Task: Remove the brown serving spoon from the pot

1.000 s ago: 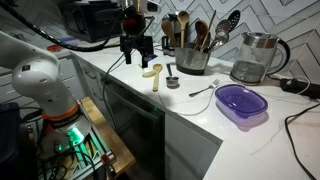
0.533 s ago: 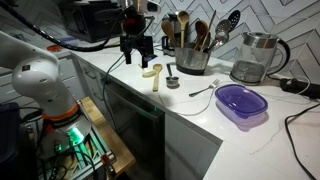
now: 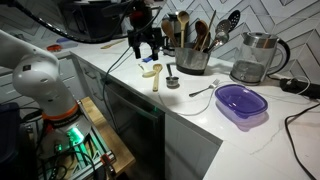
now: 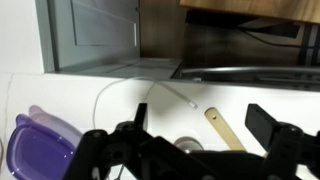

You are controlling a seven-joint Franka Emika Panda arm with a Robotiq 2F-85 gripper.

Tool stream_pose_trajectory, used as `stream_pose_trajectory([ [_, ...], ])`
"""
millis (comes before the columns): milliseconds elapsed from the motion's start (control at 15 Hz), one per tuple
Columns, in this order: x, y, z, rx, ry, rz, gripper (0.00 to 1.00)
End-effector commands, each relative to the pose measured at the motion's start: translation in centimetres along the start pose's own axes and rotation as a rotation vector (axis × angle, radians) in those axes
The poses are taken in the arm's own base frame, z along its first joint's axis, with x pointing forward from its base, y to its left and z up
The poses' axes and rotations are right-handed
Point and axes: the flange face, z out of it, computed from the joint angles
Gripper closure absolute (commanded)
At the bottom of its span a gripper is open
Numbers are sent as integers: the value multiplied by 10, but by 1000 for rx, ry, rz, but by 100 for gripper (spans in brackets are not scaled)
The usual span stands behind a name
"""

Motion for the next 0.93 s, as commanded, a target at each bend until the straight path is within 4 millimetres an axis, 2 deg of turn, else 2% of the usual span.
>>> stream_pose_trajectory([
  [0, 24, 29, -23, -13, 96, -32, 0],
  [200, 43, 42, -47, 3, 173, -24, 0],
  [533, 87, 44, -97, -75, 303, -136, 0],
  [667, 108, 36, -118, -159, 352, -214, 0],
  [867, 144, 2, -138, -260, 411, -348, 0],
])
